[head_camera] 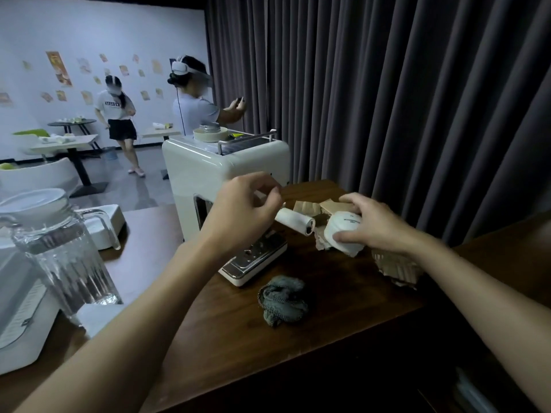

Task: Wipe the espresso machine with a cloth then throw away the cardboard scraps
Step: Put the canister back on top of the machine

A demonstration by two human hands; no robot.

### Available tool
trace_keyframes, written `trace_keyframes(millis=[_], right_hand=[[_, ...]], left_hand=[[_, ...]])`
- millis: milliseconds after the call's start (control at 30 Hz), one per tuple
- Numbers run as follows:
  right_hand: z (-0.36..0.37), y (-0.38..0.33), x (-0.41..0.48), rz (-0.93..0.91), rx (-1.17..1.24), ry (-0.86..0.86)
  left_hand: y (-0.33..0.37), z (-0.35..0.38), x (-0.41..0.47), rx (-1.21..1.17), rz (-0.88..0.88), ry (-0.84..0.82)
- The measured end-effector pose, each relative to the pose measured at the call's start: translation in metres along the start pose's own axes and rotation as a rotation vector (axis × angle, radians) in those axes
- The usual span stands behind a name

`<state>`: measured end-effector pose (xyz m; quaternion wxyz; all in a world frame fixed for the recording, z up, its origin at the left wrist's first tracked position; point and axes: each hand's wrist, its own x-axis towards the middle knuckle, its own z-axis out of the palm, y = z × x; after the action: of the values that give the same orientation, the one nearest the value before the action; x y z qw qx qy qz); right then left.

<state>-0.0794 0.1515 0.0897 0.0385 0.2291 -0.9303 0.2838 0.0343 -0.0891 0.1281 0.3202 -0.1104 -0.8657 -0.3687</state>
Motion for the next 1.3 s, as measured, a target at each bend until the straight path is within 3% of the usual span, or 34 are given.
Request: trace_keyframes(millis=[167, 333, 533, 800, 1033, 1300], right_hand=[[-0.050, -0.043, 0.014, -0.082, 0.008, 0.107], [-0.077, -0.094, 0.025, -0.194, 0.083, 0.184], [-0.086, -0.158, 0.055, -0.339, 0.204, 0.215], [-0.059, -0.213, 0.123, -0.391, 0.277, 0.107], [-0.029, -0.222, 0.170, -0.383, 0.309, 0.070], [-0.010, -0.242, 0.201, -0.355, 0.300, -0.045]], left_hand=[[0.028, -0.028, 0.030, -0.050, 0.115, 0.060], [0.031, -0.059, 0.063, 0.051, 0.163, 0.172], [-0.003, -0.082, 0.084, 0.173, 0.059, 0.229], [-0.063, -0.087, 0.096, 0.374, -0.322, 0.116], [-0.087, -0.091, 0.098, 0.435, -0.397, 0.136], [-0.103, -0.097, 0.106, 0.460, -0.432, 0.038]])
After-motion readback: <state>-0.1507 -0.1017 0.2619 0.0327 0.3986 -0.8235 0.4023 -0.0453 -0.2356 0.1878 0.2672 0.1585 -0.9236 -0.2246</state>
